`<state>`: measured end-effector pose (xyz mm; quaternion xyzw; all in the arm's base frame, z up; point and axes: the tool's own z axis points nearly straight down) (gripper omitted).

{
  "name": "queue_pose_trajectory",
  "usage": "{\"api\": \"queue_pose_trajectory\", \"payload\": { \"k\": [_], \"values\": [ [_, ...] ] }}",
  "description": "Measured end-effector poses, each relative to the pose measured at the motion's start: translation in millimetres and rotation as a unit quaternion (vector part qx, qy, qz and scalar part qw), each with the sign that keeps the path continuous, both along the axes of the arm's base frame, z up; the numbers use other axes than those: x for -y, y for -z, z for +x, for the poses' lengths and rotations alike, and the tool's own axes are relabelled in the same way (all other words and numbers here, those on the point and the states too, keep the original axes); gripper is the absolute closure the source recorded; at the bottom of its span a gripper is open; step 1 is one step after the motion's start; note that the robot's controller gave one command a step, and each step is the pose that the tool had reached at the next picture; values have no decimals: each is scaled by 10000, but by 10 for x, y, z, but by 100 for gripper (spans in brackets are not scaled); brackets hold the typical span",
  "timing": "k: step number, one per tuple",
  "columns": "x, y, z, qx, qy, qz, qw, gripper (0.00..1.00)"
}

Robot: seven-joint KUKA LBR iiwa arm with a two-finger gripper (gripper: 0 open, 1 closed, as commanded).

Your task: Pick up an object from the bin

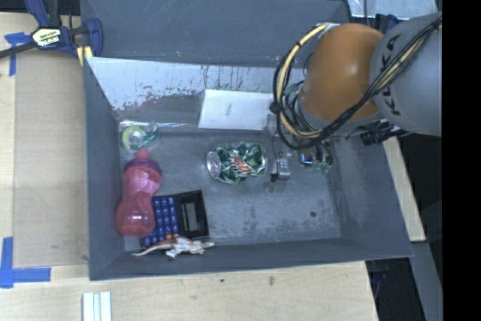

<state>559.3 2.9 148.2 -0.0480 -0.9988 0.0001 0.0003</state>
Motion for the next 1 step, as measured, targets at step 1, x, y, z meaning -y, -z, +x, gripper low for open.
{"api": "queue_pose_trajectory", "payload": {
  "k": [1],
  "values": [
    [-242,19,355,91,-177,-3,9998,0]
  ]
}}
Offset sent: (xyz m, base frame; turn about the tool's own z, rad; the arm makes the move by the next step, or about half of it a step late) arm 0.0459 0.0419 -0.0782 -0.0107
